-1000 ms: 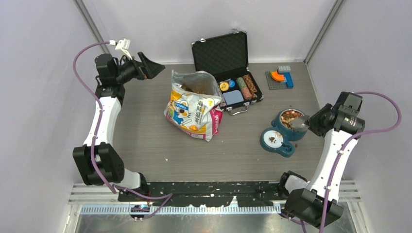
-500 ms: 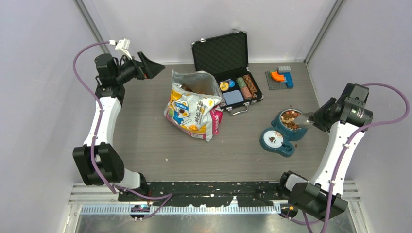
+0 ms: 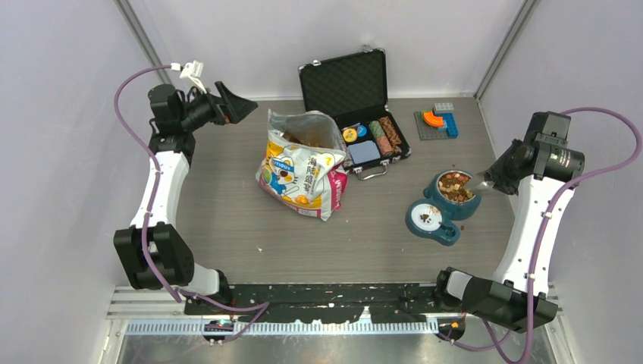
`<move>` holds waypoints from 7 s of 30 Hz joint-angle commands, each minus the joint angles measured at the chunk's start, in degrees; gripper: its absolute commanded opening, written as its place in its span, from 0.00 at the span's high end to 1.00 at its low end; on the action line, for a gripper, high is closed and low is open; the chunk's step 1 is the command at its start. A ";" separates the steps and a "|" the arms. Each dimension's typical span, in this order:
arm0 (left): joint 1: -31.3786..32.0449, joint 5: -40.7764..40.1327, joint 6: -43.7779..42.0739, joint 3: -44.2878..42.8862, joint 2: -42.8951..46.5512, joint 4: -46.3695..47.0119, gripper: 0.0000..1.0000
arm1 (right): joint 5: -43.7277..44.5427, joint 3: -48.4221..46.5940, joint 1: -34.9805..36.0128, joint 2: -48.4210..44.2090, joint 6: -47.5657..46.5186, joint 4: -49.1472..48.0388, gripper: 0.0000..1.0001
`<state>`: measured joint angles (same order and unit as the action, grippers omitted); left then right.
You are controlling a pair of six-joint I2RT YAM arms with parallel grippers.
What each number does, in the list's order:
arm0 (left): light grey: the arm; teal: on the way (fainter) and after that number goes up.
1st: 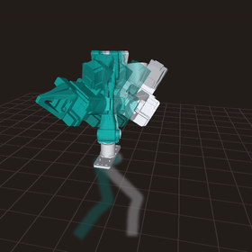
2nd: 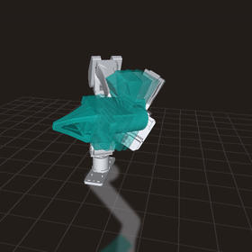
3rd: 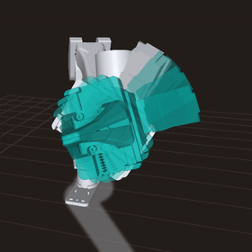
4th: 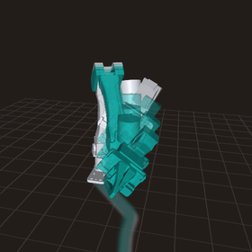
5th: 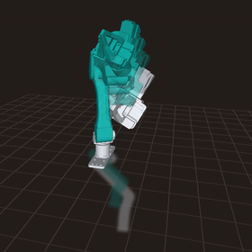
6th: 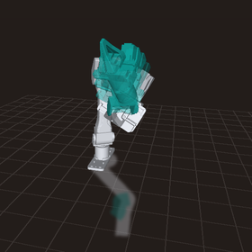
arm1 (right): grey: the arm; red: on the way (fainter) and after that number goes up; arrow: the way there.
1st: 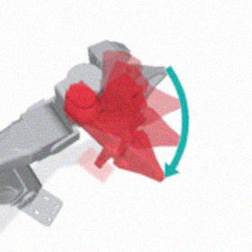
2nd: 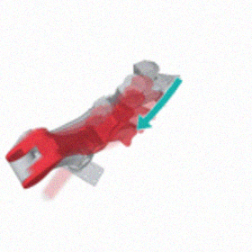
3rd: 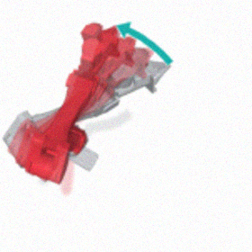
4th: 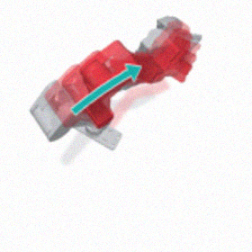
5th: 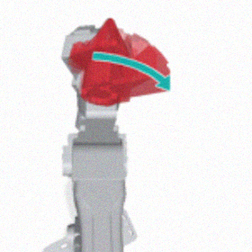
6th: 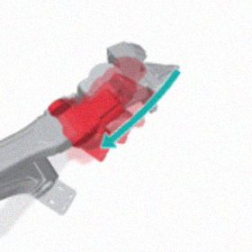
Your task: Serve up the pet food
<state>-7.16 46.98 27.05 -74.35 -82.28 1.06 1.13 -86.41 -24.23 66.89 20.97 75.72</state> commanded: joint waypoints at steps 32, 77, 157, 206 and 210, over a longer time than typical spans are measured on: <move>-0.31 -2.60 6.72 0.10 7.68 -2.53 0.01 | -26.94 17.53 5.15 -18.79 2.00 -32.04 0.95; 4.32 -5.00 7.23 1.49 10.23 -5.04 0.01 | -19.17 69.67 22.20 -35.84 21.15 -48.95 0.38; 14.72 -36.06 -20.92 -17.51 3.63 -36.29 1.00 | -27.89 23.28 56.61 1.76 -36.87 -66.73 0.95; 32.29 3.18 -63.67 -22.40 -2.26 -56.59 0.01 | -55.62 11.47 46.55 5.17 -64.03 -38.15 0.95; 32.94 7.54 -62.48 -23.69 -5.04 -55.33 0.01 | -54.09 13.00 46.55 3.93 -59.51 -43.34 0.95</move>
<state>25.15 48.93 -33.76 -94.70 -85.93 -52.29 -53.10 -73.36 22.50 74.17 -42.68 40.29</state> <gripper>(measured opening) 0.993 0.085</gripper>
